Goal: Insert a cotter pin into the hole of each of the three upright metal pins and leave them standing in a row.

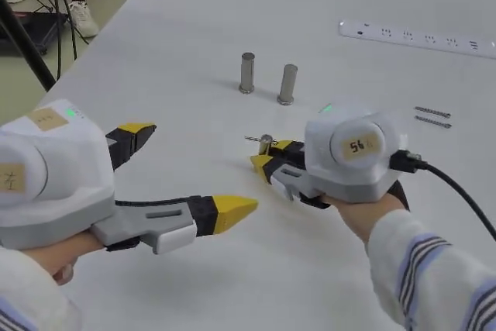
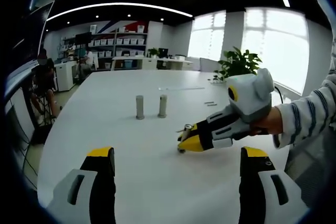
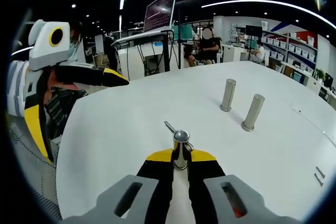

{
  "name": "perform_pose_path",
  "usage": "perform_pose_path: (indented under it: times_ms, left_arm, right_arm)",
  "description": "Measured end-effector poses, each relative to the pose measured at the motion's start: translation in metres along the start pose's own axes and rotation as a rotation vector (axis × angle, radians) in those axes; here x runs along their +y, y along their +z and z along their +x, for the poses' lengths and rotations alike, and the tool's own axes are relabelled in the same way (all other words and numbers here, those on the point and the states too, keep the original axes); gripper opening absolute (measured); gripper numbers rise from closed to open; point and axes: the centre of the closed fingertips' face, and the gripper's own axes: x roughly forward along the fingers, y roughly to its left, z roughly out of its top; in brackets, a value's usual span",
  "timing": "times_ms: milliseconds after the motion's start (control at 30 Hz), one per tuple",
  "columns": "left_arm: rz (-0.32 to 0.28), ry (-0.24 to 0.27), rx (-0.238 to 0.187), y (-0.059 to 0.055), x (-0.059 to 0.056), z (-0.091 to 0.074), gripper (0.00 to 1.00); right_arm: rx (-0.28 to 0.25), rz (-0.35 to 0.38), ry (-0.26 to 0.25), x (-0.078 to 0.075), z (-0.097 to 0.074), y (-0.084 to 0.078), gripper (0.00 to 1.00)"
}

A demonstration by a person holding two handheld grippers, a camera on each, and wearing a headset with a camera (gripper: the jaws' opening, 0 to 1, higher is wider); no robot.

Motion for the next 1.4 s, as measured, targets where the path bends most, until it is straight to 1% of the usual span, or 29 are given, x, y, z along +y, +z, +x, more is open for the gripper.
perform_pose_path:
  times_ms: [67,167,200,433,500,633,700,767,967,1133,1267,1400]
  left_arm:
    - [0.001,0.002,0.008,-0.0024,0.0010,0.0005,0.99]
    - [-0.003,0.002,0.011,-0.0035,0.0015,0.0010,0.99]
    - [-0.005,0.002,0.010,-0.0033,0.0016,0.0012,0.99]
    - [-0.007,-0.004,0.011,-0.0032,0.0008,0.0035,0.99]
    - [-0.012,0.001,0.010,-0.0035,0.0015,0.0041,0.99]
    - [-0.018,0.006,0.017,-0.0054,0.0027,0.0047,0.99]
    - [-0.021,0.004,0.020,-0.0061,0.0023,0.0046,0.99]
    - [-0.022,0.003,0.021,-0.0065,0.0024,0.0044,0.99]
    - [-0.026,0.000,0.024,-0.0073,0.0021,0.0043,0.99]
    - [-0.029,-0.002,0.032,-0.0097,0.0013,0.0045,0.99]
    - [-0.030,-0.002,0.028,-0.0092,0.0019,0.0036,0.99]
    - [-0.029,-0.005,0.026,-0.0089,0.0015,0.0031,0.99]
  right_arm:
    - [0.012,-0.044,-0.001,0.0014,0.0019,-0.0011,0.04]
    - [-0.005,-0.016,0.025,0.0051,0.0040,0.0015,0.04]
    - [-0.007,-0.018,0.026,0.0052,0.0042,0.0017,0.04]
    - [-0.022,0.002,0.026,0.0042,0.0045,0.0027,0.04]
    - [-0.028,0.007,0.025,0.0042,0.0043,0.0027,0.04]
    - [-0.027,-0.013,0.018,0.0059,0.0045,0.0027,0.04]
    - [-0.025,-0.006,0.012,0.0054,0.0042,0.0025,0.05]
    - [-0.031,0.024,0.013,0.0052,0.0037,0.0023,0.05]
    - [-0.038,0.039,0.012,0.0057,0.0026,0.0015,0.05]
    - [-0.033,0.035,-0.007,0.0056,0.0030,0.0015,0.05]
    - [-0.030,0.027,-0.038,0.0062,0.0032,0.0013,0.04]
    - [-0.030,0.023,-0.043,0.0060,0.0038,0.0017,0.05]
